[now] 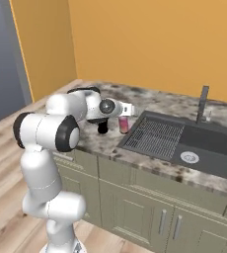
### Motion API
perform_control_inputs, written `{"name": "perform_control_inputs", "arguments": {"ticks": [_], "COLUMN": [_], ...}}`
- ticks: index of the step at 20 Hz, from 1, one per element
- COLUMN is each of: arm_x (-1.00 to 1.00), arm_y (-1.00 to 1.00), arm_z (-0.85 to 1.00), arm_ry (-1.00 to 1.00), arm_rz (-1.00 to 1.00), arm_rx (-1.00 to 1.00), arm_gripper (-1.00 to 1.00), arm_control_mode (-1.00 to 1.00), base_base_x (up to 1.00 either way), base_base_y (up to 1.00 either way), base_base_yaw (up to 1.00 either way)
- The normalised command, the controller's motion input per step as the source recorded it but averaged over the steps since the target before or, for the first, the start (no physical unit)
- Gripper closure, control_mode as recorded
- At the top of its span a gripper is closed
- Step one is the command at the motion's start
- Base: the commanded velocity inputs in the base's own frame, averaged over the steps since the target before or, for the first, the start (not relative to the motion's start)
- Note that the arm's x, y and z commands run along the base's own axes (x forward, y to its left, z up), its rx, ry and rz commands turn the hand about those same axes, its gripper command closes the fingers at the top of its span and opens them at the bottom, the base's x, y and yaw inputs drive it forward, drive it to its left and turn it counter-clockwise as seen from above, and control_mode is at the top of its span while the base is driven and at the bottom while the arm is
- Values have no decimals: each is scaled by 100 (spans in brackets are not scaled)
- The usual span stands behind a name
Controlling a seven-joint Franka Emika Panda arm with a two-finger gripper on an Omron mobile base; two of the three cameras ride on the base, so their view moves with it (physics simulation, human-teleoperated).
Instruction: Place the large bottle from the dining counter next to the other large bottle outside the sink, and place the small bottle from the dining counter next to the other small bottle inside the sink.
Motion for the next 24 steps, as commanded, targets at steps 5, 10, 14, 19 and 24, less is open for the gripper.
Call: {"name": "perform_control_inputs", "arguments": {"ticks": [5,10,14,19,24], "arm_x": [0,0,0,0,0], "arm_y": [0,0,0,0,0], "arm_z": [0,0,0,0,0], "arm_ry": [0,0,0,0,0], "arm_rz": [0,0,0,0,0], "arm_rx": [0,0,0,0,0], "arm_gripper": [100,100,100,100,100], "arm_control_mode": [100,100,100,100,100], "base_base_x": [0,0,-1,0,-7], "base_base_y": [-7,-8,-9,-12,-14], "base_base_yaw": [22,22,21,19,5]}}
